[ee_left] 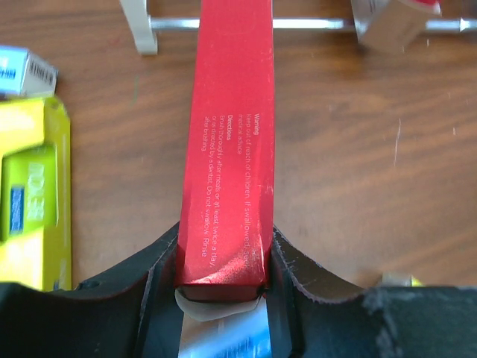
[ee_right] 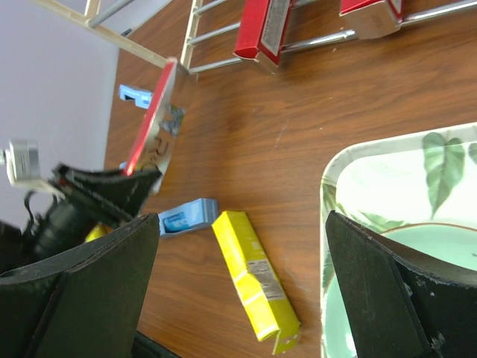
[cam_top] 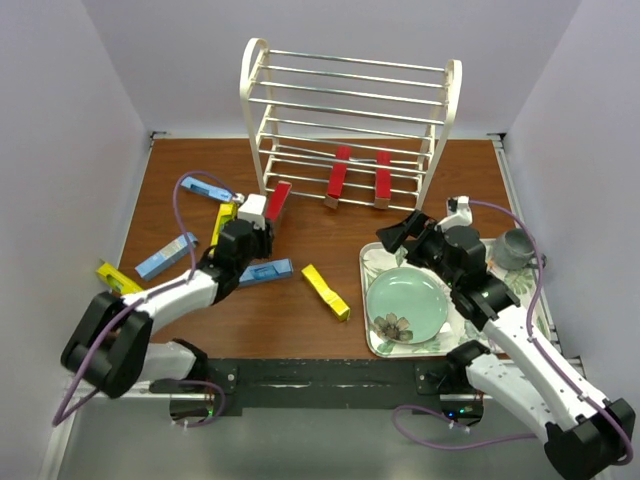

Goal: Place and organize the toothpastes onto the shelf

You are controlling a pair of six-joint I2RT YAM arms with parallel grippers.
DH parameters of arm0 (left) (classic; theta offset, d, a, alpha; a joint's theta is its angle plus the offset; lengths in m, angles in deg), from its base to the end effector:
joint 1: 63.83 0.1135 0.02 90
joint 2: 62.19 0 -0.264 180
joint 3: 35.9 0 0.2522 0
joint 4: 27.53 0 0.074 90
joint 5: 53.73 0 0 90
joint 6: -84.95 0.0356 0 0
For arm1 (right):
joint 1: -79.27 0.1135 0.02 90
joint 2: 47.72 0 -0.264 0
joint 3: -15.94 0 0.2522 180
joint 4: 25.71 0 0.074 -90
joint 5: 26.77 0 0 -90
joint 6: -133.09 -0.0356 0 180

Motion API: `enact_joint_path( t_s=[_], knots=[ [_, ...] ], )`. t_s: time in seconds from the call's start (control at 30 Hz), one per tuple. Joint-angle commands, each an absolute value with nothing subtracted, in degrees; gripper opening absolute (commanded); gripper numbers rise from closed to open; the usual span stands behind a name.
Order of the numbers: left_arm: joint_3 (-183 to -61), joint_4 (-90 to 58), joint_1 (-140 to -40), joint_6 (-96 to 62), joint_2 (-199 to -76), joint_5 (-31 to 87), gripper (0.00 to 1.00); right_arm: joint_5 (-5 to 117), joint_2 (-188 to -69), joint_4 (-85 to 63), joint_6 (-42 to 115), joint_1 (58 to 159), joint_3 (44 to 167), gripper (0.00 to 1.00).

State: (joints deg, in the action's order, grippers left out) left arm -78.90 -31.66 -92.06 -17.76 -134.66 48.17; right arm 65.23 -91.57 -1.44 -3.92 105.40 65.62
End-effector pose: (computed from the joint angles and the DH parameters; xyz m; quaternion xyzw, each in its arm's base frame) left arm 0.2311 -0.1158 0.1946 0.0585 0.8402 -0.1040 0.5290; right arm 0.1662 0.0801 0.2873 0.1570 0.7959 0.3369 0.4779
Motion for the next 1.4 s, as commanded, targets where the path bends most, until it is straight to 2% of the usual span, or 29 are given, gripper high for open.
enact_joint_path(
  t_s=[0.0, 0.3, 0.5, 1.1, 1.37],
  knots=[
    [-86.92, -44.09, -89.41, -17.8, -141.37, 44.98, 0.18, 67.72, -89.12, 1.59, 2.3, 105.11, 69.16, 0.98],
    [-96.06, -54.98, -88.09, -17.18, -157.09, 42.78, 0.19, 70.09, -84.46, 6.24, 9.77, 105.11, 70.3, 0.99],
    [-102.92, -55.96, -88.0, -17.1, -165.01, 44.79, 0.19, 71.67, -83.66, 8.79, 15.48, 105.11, 71.88, 0.99],
    [-115.05, -53.06, -87.82, -18.41, -177.58, 51.04, 0.2, 70.0, -84.02, 6.07, 22.78, 105.11, 69.69, 0.99],
    [-116.2, -52.71, -87.65, -18.94, -180.14, 51.74, 0.3, 69.91, -84.1, 5.19, 22.79, 105.11, 68.63, 0.99]
  ],
)
